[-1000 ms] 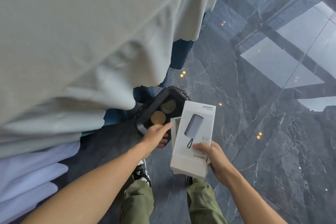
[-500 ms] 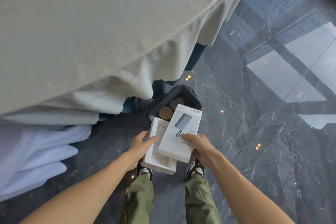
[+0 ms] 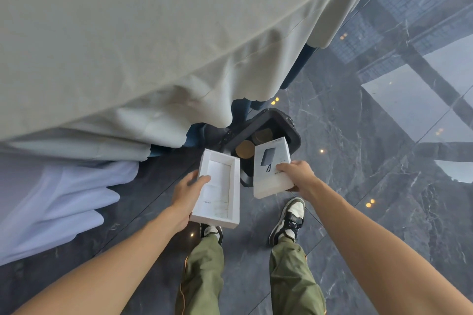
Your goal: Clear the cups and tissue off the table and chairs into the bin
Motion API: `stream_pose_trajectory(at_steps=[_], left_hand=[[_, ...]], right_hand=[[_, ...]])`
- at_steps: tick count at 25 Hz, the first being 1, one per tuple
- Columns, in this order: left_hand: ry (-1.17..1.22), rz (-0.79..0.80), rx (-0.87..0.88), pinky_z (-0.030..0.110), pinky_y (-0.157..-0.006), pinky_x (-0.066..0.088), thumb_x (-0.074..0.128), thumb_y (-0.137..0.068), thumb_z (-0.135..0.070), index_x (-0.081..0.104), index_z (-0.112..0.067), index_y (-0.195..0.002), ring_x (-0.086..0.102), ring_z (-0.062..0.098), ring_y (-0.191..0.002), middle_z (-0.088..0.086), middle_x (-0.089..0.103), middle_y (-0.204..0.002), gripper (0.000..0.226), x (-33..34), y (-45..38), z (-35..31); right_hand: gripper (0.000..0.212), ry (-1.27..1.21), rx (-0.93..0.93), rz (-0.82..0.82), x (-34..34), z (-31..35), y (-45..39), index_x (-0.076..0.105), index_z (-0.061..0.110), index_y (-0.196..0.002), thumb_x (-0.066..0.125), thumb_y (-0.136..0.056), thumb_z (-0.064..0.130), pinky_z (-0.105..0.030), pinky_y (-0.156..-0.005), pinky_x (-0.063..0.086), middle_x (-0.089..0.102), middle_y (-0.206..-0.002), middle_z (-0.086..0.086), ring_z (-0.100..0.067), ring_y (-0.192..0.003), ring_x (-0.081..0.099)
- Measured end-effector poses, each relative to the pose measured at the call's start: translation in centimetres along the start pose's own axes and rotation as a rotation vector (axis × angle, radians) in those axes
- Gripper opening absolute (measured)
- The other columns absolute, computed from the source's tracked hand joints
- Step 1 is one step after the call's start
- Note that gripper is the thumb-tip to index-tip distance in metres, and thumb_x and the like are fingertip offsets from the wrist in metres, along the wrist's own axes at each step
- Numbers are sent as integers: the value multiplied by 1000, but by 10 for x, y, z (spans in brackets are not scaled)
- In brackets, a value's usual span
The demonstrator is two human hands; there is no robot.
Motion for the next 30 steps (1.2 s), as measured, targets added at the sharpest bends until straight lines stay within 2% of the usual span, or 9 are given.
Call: stream_pose_trajectory(at_steps=[3, 7, 11, 14, 18, 21, 23, 27, 30], left_hand=[[60, 1, 6, 38, -73, 58, 69, -96, -31, 70, -30, -123, 73, 25, -99, 3, 76, -111, 27, 6, 2, -12], [67, 39, -15, 41, -79, 60, 69, -97, -32, 72, -32, -118, 74, 27, -101, 3, 77, -110, 21, 29, 6, -26], [32, 95, -59, 41, -81, 59, 66, -99, -34, 73, -31, -103, 74, 26, -97, 5, 77, -108, 8, 64, 11, -32], [19, 85, -112, 38, -75, 59, 65, -99, -37, 73, -24, -103, 74, 25, -93, 6, 78, -104, 14, 84, 3, -30], [62, 111, -187, 41, -76, 60, 66, -99, -39, 73, -13, -111, 74, 32, -101, 12, 78, -105, 29, 106, -23, -13], [137, 139, -167, 55, -91, 62, 70, -95, -25, 75, -8, -106, 71, 38, -103, 23, 75, -112, 22, 127, -40, -14], [107, 175, -168, 61, -93, 60, 72, -90, -20, 75, -5, -109, 70, 43, -109, 28, 72, -117, 25, 139, -48, -15], [79, 168, -203, 44, -85, 64, 69, -97, -19, 67, -4, -119, 72, 38, -103, 21, 68, -111, 26, 149, -67, -20], [-19, 123, -136, 39, -86, 60, 66, -99, -20, 71, -15, -95, 64, 28, -89, 10, 60, -99, 8, 147, -69, -27]], right_hand=[[17, -14, -11, -50, -9, 2, -8, 64, 4, -102, 67, -93, 18, -41, -71, 62, 67, -101, -14, -20, -73, 65], [34, -54, -2, -22, -20, -4, 6, 65, -2, -117, 67, -93, 23, -36, -65, 54, 61, -89, -14, -25, -75, 59], [51, -157, -3, 286, -8, -8, 43, 64, 5, -115, 64, -93, 51, -37, -68, 62, 74, -100, -13, -28, -83, 75], [44, -109, -51, 467, 3, -4, 61, 68, 9, -121, 68, -93, 43, -41, -71, 65, 75, -111, -16, -31, -89, 75], [35, -74, -127, 289, -2, 2, 44, 62, 5, -121, 68, -89, 18, -39, -67, 64, 68, -114, -18, -27, -86, 71], [28, -155, -153, 125, -18, 11, 27, 63, 3, -115, 67, -92, 18, -41, -67, 62, 66, -103, -14, -22, -81, 67], [22, -113, -180, 56, -26, 17, 19, 63, 11, -112, 66, -95, 25, -43, -74, 62, 67, -100, -6, -18, -80, 66], [29, -67, -208, 46, -21, 36, 2, 64, 13, -116, 58, -100, 36, -40, -78, 63, 69, -98, -6, -18, -82, 67], [35, -11, -150, 59, -13, 38, -6, 64, 3, -121, 55, -101, 31, -47, -89, 63, 63, -93, -9, -19, -84, 64]])
Point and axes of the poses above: each hand's wrist, its own y-axis away from the middle knuckle, its own x-axis out of the palm, z = x × y, the point moved 6 cm from there along -y, towards the middle knuckle
